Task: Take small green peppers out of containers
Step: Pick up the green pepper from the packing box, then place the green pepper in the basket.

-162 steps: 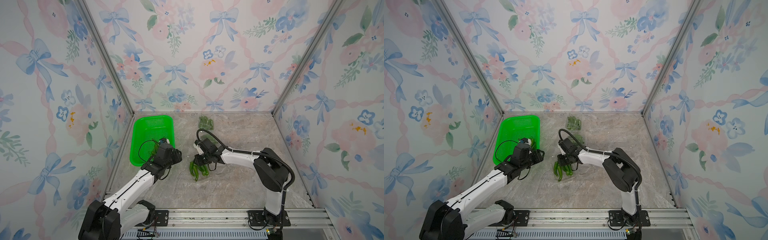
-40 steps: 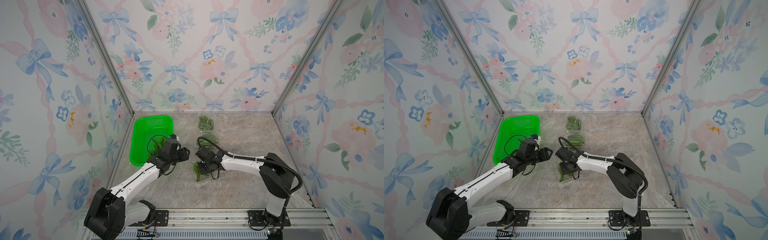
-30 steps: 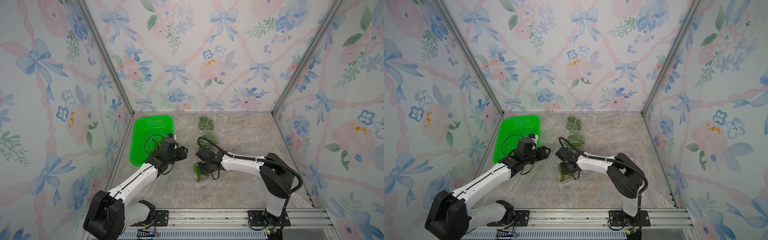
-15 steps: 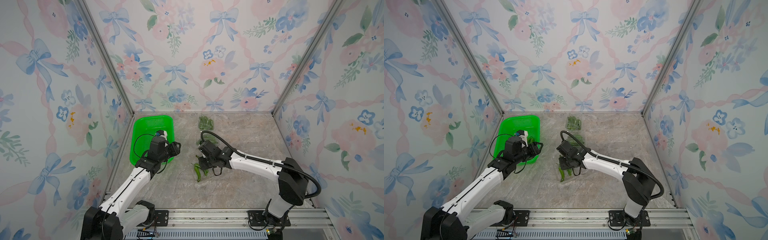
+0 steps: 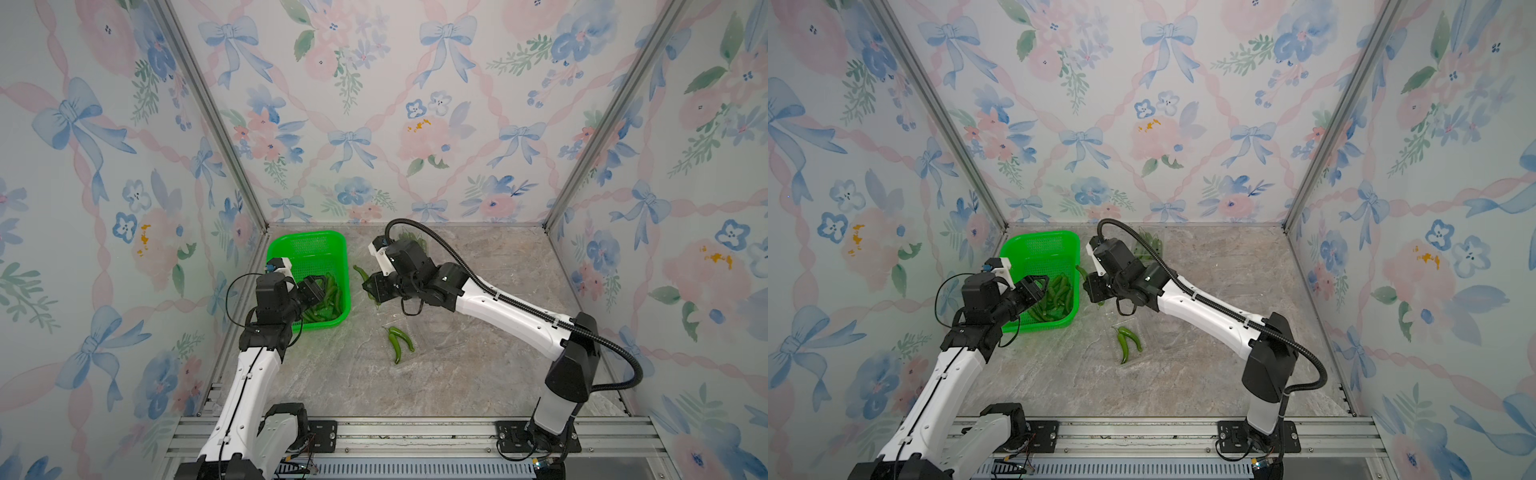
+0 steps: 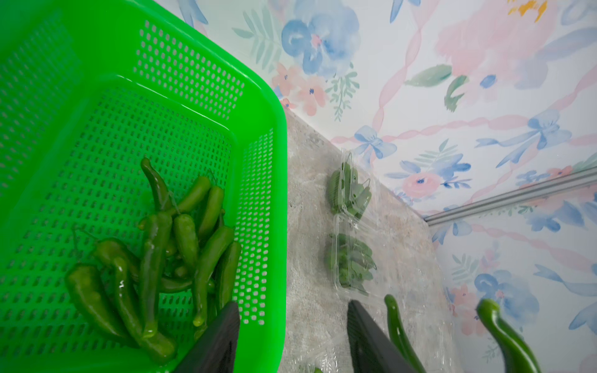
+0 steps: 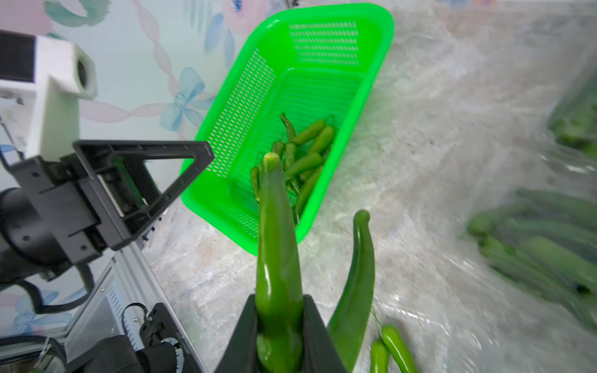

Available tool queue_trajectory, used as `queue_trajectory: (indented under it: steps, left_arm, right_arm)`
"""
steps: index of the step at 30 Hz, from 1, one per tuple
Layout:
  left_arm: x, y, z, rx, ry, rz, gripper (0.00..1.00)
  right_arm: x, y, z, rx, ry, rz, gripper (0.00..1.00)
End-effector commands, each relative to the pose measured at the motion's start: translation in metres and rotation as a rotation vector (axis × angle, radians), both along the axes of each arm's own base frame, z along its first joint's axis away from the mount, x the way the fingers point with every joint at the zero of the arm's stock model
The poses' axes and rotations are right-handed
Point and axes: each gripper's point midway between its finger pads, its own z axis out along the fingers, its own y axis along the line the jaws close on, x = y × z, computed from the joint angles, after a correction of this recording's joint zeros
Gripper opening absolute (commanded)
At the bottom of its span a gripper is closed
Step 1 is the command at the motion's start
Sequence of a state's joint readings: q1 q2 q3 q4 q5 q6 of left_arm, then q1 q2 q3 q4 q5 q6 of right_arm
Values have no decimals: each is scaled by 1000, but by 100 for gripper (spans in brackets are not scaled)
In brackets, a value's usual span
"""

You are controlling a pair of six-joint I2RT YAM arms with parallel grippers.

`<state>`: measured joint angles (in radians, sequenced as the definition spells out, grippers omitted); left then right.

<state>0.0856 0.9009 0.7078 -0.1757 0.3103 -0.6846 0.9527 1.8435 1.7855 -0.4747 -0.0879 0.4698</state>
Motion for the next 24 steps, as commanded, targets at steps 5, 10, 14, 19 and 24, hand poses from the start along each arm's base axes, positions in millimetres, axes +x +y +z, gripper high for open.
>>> queue_trajectory:
  steps: [5,10,14,19,24]
  left_arm:
    - [-18,12,-13,-68,12,2,57]
    - [-26,10,-17,-89,8,-3,57]
    - [-33,7,-23,-104,7,-11,57]
    - [-40,4,-35,-113,27,-19,57]
    - [-40,0,-42,-118,46,-48,56]
  right_arm:
    - [17,75,-2,70,7,157,19]
    - [34,120,-28,108,55,213,19]
    - [57,138,-63,155,110,188,19]
    - [66,140,-94,127,123,180,25]
    - [67,126,-98,84,146,190,38]
